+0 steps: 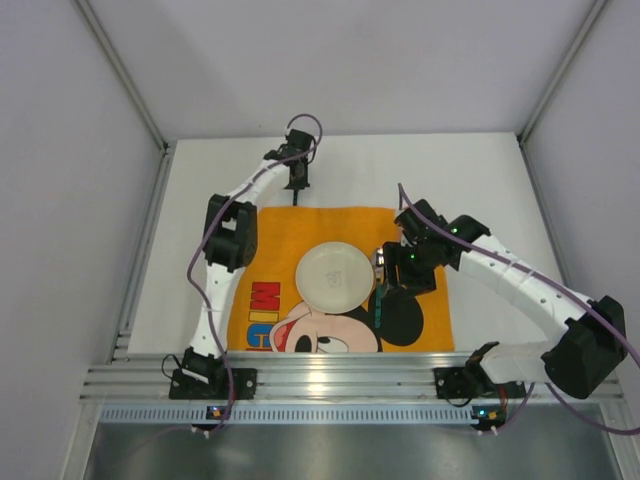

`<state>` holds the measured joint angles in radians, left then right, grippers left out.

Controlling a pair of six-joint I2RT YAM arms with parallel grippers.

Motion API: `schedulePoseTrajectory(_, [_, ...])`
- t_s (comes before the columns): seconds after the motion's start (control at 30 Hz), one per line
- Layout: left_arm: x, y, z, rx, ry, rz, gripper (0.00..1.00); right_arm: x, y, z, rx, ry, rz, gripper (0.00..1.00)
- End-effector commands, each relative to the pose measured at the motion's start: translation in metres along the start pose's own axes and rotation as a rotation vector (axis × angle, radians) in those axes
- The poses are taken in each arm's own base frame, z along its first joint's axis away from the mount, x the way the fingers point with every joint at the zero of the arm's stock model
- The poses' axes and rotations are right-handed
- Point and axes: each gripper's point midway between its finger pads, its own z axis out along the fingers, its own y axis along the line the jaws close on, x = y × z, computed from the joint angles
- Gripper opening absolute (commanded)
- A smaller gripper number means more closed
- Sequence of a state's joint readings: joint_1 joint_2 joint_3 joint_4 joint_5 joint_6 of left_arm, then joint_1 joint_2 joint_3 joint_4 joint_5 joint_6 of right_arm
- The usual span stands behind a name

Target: Set the dinner table for one person

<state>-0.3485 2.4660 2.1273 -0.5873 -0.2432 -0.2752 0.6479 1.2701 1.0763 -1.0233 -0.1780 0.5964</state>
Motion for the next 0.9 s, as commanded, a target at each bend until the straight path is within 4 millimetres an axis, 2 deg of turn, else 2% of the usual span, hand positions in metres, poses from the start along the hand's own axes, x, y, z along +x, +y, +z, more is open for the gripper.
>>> schedulePoseTrajectory(0.0, [0.012, 0.031, 0.016, -0.14, 0.034, 0.06, 0.03, -0.012, 0.011, -0.01, -0.007, -0.025, -0.059, 0.61])
schedulePoseTrajectory(0.07, [0.013, 0.039, 0.024, -0.159, 0.042, 0.072, 0.0, -0.014, 0.012, -0.008, -0.005, -0.019, -0.074, 0.61])
schedulePoseTrajectory(0.13, [-0.008, 0.046, 0.021, -0.146, -0.002, 0.017, 0.0, -0.017, 0.015, -0.009, -0.012, -0.02, -0.093, 0.61])
schedulePoseTrajectory(0.23, [-0.039, 0.053, 0.005, -0.111, -0.074, -0.063, 0.0, -0.025, 0.018, -0.01, -0.013, -0.032, -0.117, 0.61])
schedulePoseTrajectory(0.27, [-0.063, 0.05, -0.012, -0.087, -0.141, -0.086, 0.0, -0.028, 0.019, -0.009, -0.008, -0.033, -0.123, 0.61])
schedulePoseTrajectory(0.33, [-0.083, 0.048, -0.032, -0.067, -0.195, -0.103, 0.0, -0.037, 0.023, -0.013, -0.011, -0.056, -0.15, 0.61])
schedulePoseTrajectory(0.37, [-0.101, 0.049, -0.056, -0.058, -0.244, -0.127, 0.0, -0.042, 0.023, -0.011, 0.004, -0.06, -0.158, 0.61])
schedulePoseTrajectory(0.43, [-0.111, 0.049, -0.079, -0.035, -0.27, -0.147, 0.0, -0.058, 0.03, -0.016, 0.001, -0.1, -0.181, 0.62])
schedulePoseTrajectory(0.47, [-0.125, 0.05, -0.109, -0.015, -0.312, -0.169, 0.0, -0.063, 0.032, -0.013, 0.004, -0.102, -0.184, 0.63])
schedulePoseTrajectory(0.5, [-0.114, 0.05, -0.114, -0.003, -0.287, -0.171, 0.0, -0.074, 0.041, -0.018, -0.02, -0.139, -0.192, 0.63])
schedulePoseTrajectory(0.53, [-0.123, 0.047, -0.147, 0.041, -0.326, -0.18, 0.0, -0.078, 0.045, -0.018, -0.029, -0.149, -0.196, 0.64])
schedulePoseTrajectory(0.57, [-0.116, 0.047, -0.157, 0.045, -0.322, -0.178, 0.0, -0.082, 0.049, -0.017, -0.04, -0.152, -0.196, 0.64])
schedulePoseTrajectory(0.6, [-0.087, 0.048, -0.154, 0.034, -0.263, -0.159, 0.0, -0.09, 0.055, -0.019, -0.058, -0.178, -0.201, 0.66])
schedulePoseTrajectory(0.63, [-0.09, 0.051, -0.189, 0.034, -0.309, -0.154, 0.0, -0.093, 0.058, -0.019, -0.063, -0.187, -0.204, 0.67])
schedulePoseTrajectory(0.67, [-0.078, 0.055, -0.198, 0.016, -0.302, -0.15, 0.0, -0.097, 0.06, -0.018, -0.067, -0.194, -0.204, 0.68])
schedulePoseTrajectory(0.7, [-0.055, 0.062, -0.215, 0.01, -0.29, -0.153, 0.0, -0.098, 0.061, -0.018, -0.069, -0.198, -0.204, 0.7])
schedulePoseTrajectory(0.77, [-0.032, 0.076, -0.229, -0.016, -0.284, -0.164, 0.0, -0.1, 0.063, -0.017, -0.082, -0.203, -0.213, 0.71])
schedulePoseTrajectory(0.8, [0.0, 0.084, -0.223, -0.041, -0.228, -0.153, 0.0, -0.099, 0.063, -0.015, -0.083, -0.202, -0.222, 0.71])
schedulePoseTrajectory(0.83, [0.006, 0.089, -0.244, -0.03, -0.25, -0.172, 0.0, -0.099, 0.063, -0.015, -0.087, -0.202, -0.225, 0.71])
schedulePoseTrajectory(0.87, [0.02, 0.088, -0.247, -0.006, -0.225, -0.172, 0.0, -0.1, 0.063, -0.014, -0.09, -0.205, -0.232, 0.72])
